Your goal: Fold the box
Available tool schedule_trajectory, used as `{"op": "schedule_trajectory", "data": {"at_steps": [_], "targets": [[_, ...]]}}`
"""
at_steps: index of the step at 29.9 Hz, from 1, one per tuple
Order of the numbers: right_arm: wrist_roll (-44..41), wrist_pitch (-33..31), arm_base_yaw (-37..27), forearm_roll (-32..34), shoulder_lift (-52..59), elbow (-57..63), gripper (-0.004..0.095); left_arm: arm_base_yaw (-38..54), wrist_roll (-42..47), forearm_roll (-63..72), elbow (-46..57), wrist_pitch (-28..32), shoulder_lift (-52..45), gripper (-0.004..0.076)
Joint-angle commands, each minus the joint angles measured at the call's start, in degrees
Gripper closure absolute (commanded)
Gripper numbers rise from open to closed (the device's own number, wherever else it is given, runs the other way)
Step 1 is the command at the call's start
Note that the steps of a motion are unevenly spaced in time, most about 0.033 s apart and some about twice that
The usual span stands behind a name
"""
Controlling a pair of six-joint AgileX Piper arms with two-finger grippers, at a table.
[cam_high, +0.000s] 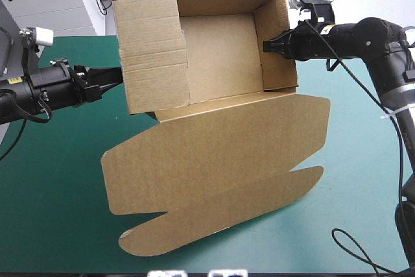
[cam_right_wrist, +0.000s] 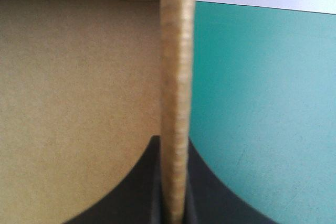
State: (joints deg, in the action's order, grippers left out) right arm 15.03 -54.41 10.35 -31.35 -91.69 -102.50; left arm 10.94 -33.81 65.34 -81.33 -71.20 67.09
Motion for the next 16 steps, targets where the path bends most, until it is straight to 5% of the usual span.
{"op": "schedule_trajectory", "data": {"at_steps": [1, 5, 16], "targets": [[-1.18, 4.45, 0.1, -3.01, 2.43, -1.72, 0.0925, -1.77, 0.29, 3.41, -1.32, -2.65, -1.23, 0.073], [-1.18, 4.57, 0.1, -3.01, 1.9, -1.72, 0.0925, -2.5, 0.29, 2.17, -1.32, -2.65, -1.23, 0.0702], [-1.22, 7.95, 4.24, -0.19, 1.07, -1.72, 0.0925, -2.5, -0.31, 2.37, -1.32, -0.73, -1.23, 0.0399]]}}
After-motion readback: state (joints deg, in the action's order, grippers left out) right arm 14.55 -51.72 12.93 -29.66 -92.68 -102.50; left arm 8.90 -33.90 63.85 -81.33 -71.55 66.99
